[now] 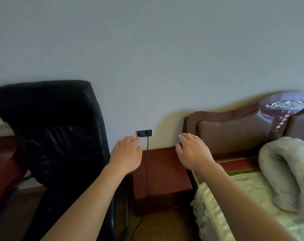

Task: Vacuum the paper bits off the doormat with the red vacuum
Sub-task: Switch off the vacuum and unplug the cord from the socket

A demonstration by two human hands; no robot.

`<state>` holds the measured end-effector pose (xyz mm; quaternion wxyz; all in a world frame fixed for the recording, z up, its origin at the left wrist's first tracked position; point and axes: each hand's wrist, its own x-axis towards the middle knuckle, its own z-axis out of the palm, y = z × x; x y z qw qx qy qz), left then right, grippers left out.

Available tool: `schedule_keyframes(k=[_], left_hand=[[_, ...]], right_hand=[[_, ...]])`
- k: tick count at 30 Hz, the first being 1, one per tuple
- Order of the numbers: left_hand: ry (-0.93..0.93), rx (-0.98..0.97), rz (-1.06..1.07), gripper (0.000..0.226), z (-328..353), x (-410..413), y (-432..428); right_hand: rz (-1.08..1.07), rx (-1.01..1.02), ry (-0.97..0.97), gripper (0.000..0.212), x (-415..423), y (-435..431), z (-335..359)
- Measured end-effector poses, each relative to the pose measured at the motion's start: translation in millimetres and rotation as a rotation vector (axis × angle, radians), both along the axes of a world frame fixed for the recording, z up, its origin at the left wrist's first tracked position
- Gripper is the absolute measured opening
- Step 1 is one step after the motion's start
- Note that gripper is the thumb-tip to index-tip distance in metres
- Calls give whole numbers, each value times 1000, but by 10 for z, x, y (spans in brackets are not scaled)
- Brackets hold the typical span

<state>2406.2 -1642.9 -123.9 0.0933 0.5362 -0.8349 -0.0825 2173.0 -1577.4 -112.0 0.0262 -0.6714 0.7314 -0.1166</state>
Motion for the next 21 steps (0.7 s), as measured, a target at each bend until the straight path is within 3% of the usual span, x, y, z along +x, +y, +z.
schedule_keyframes(k=[7, 21], left_hand=[[-1, -47, 97, 46, -54, -443, -452], [-13, 103, 249, 53, -577, -304, -1549]], right_hand=[[106, 41, 15, 40, -559, -758, -22], [197, 143, 46, 42, -540, -2141, -566]])
